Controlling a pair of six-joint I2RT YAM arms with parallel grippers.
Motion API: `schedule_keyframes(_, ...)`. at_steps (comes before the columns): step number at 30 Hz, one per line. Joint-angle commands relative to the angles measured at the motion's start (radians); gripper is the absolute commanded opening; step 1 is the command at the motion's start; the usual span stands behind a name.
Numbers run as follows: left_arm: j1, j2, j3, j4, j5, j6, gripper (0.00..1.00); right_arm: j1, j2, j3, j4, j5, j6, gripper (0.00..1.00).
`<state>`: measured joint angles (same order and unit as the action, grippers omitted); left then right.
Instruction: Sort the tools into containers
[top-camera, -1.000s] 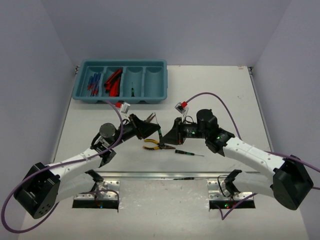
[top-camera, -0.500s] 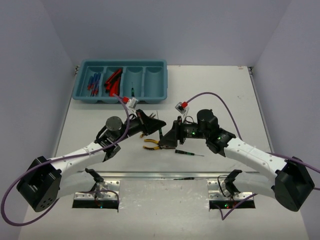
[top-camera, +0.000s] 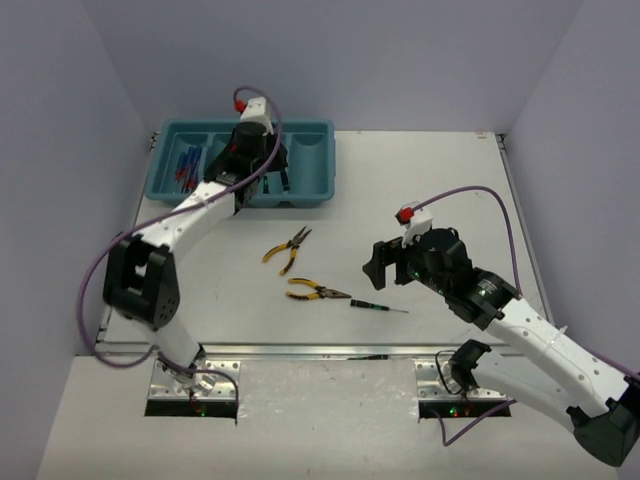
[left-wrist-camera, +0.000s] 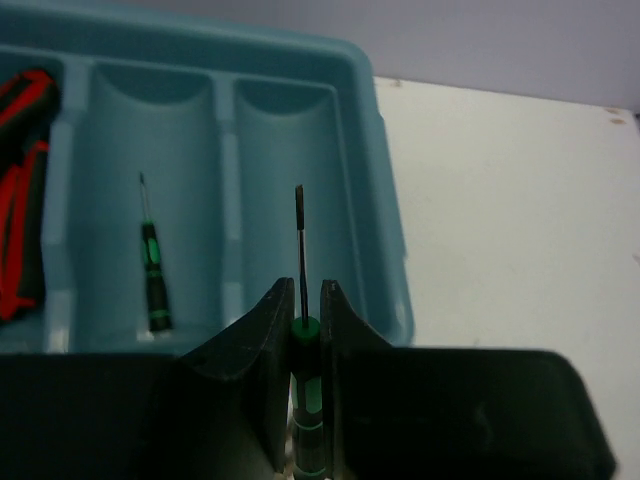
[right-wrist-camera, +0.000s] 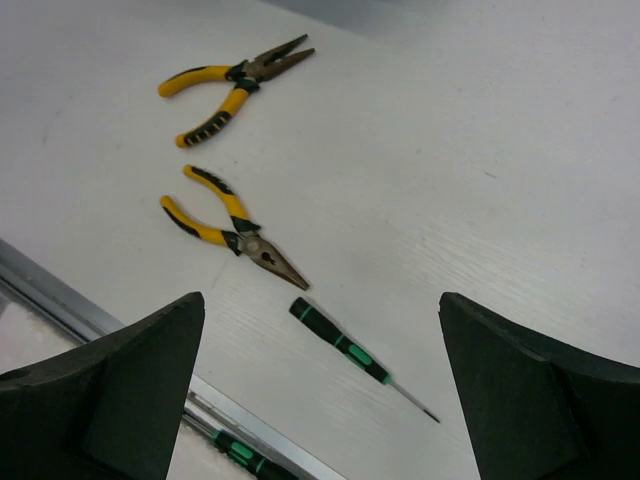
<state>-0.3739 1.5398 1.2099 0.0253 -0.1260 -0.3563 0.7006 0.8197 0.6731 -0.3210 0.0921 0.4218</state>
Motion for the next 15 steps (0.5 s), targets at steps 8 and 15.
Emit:
schedule_keyframes(8,0.147,0.702,0.882,-0.471,-0.156,0.192,0.06,-0.003,-0.049,0.014,-0.163,-0.086,-0.196,0.99)
schedule_keyframes(15,0.155,0.787,0.973,-0.497,-0.11,0.17,0.65,-0.004,0.044,0.017,-0.15,-0.203,-0.202,0.99)
